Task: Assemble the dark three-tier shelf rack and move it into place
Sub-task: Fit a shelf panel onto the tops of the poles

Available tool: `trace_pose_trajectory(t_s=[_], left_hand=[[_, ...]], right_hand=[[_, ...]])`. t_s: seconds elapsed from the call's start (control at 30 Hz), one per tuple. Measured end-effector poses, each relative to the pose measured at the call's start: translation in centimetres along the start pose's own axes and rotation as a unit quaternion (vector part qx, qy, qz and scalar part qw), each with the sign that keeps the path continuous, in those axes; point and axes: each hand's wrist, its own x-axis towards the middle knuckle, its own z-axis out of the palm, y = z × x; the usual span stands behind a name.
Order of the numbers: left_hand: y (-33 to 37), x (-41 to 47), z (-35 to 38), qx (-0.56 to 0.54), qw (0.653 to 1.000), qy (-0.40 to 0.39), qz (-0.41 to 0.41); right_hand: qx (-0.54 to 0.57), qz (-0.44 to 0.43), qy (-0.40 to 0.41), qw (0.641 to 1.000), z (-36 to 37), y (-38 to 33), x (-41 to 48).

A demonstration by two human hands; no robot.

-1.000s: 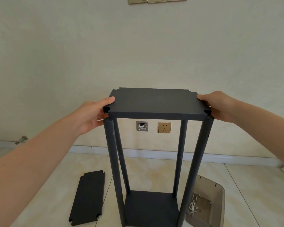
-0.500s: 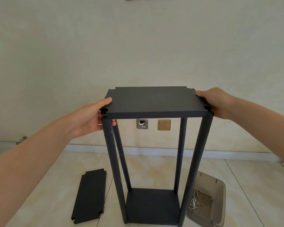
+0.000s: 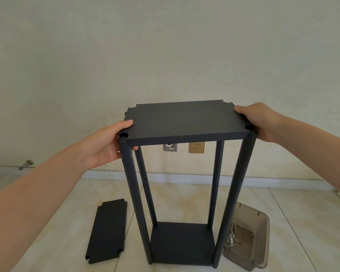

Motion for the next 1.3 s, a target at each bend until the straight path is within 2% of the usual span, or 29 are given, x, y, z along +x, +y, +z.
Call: trace_pose_trajectory(t_s=[0.27, 0.47, 0.77, 1.0, 1.3], left_hand=[[-1.7, -0.7, 0.4, -0.078, 0.996, -0.015, -0.034], [-2.3, -0.6, 0.6, -0.115, 0.993, -0.004, -0.032], [-2.4, -0.1, 0.9, -0.127, 0.990, 0.037, -0.043], [-2.6, 0.1, 0.7, -0.134, 0.990, 0.020, -0.046], [-2.4, -0.2, 0.8, -0.129, 0.991, 0.013, -0.034]], right_hand=[[-0.029, 0.046, -0.026, 0.998, -0.2, 0.9, -0.1], [0.017, 0.060, -0.027, 0.998, -0.2, 1.5, 0.1], [0.003, 0.083, -0.037, 0.996, -0.2, 1.1, 0.4], [-0.004, 0.074, -0.022, 0.997, 0.0, 1.4, 0.4], [0.046, 0.084, -0.043, 0.994, -0.5, 2.3, 0.4]])
